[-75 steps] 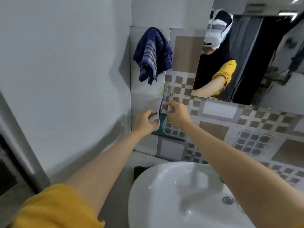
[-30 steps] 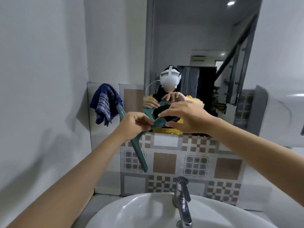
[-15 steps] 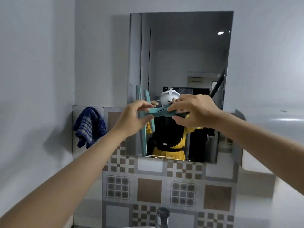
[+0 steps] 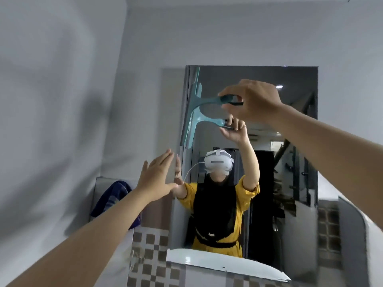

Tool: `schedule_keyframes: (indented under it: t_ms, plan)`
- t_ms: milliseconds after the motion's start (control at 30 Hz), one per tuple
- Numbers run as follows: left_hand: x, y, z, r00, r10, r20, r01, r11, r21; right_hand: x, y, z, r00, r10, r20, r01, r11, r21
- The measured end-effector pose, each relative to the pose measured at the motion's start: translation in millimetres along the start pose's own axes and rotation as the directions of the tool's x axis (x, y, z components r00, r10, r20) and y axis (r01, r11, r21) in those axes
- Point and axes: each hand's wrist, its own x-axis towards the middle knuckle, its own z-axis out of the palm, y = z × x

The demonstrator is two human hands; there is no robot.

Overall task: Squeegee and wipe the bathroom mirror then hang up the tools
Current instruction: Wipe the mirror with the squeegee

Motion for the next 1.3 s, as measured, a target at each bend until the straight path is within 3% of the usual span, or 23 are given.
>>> schedule_keyframes:
  t_ms: [333,833,1300]
  plan:
    - [14.6,-23.7,21.7,0.99,0.141,0.016,-0.141,0.988,0.067,61.7,2.2,25.2,0.996,-0.034,0.077,0.042,0.994,-0.105]
    - [15.3,-18.0,34.8,0.995,0.102,0.004,-0.102,0.989,0.108,43.9,38.8,1.8,0.99,-0.046,0.131,0.061,0.992,-0.113]
    - [13.0,-8.2,31.2,0.997,0.07,0.028,-0.075,0.972,0.223,-9.7,113.2,-28.9,0.991,0.073,0.112,-0.063,0.994,-0.093]
